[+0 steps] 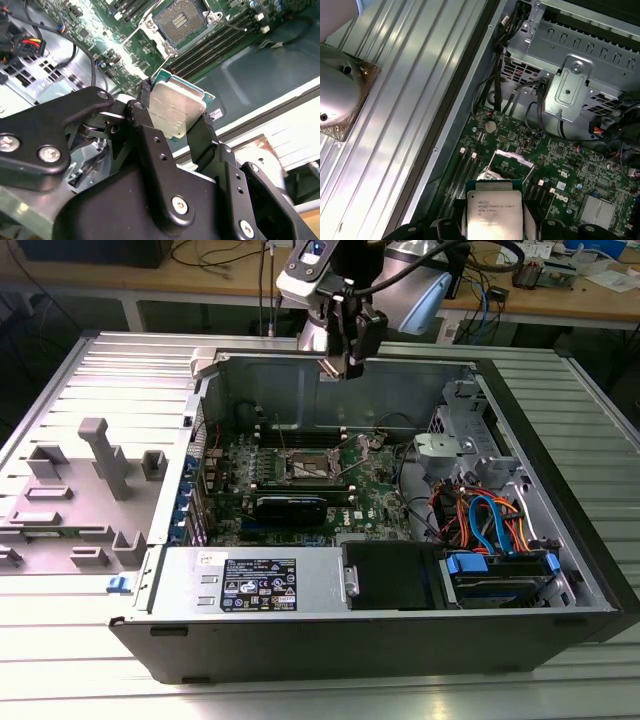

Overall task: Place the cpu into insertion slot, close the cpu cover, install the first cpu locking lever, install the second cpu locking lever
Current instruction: 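Place the cpu into insertion slot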

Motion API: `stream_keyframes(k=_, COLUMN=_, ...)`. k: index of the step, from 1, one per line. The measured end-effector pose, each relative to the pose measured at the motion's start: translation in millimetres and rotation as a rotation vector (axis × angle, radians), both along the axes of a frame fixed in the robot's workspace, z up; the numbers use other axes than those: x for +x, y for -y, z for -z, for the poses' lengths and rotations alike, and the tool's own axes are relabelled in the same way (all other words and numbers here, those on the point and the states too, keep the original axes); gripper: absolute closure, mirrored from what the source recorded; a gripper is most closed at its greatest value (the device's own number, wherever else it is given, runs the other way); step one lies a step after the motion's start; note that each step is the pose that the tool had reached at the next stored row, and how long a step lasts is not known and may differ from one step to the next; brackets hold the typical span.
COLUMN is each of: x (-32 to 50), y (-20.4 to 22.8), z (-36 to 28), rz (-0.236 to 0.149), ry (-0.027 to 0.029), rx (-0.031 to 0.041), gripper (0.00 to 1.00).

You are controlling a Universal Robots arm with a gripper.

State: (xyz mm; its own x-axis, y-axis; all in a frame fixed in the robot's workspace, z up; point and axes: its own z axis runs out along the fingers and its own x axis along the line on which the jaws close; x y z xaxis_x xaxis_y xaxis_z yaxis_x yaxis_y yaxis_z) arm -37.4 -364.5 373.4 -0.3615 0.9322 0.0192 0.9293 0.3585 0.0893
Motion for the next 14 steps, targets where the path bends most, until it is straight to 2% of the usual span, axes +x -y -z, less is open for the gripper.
stream_keyframes(k=2, x=0.0, y=0.0, z=0.4, rz=0.033, ry=0.0000, rx=0.0001, gripper=0.46)
stream_keyframes(k=3, x=0.0, y=0.0, z=0.7, rz=0.065, ry=0.0000, rx=0.0001, gripper=0.46)
stream_keyframes(k=7, x=0.0, y=0.0, z=2.1, rz=0.122, ry=0.0000, rx=0.0000, gripper=0.46)
stream_keyframes(k=14, x=0.0, y=0.0, z=2.2, rz=0.131, ry=0.0000, rx=0.0001, gripper=0.46)
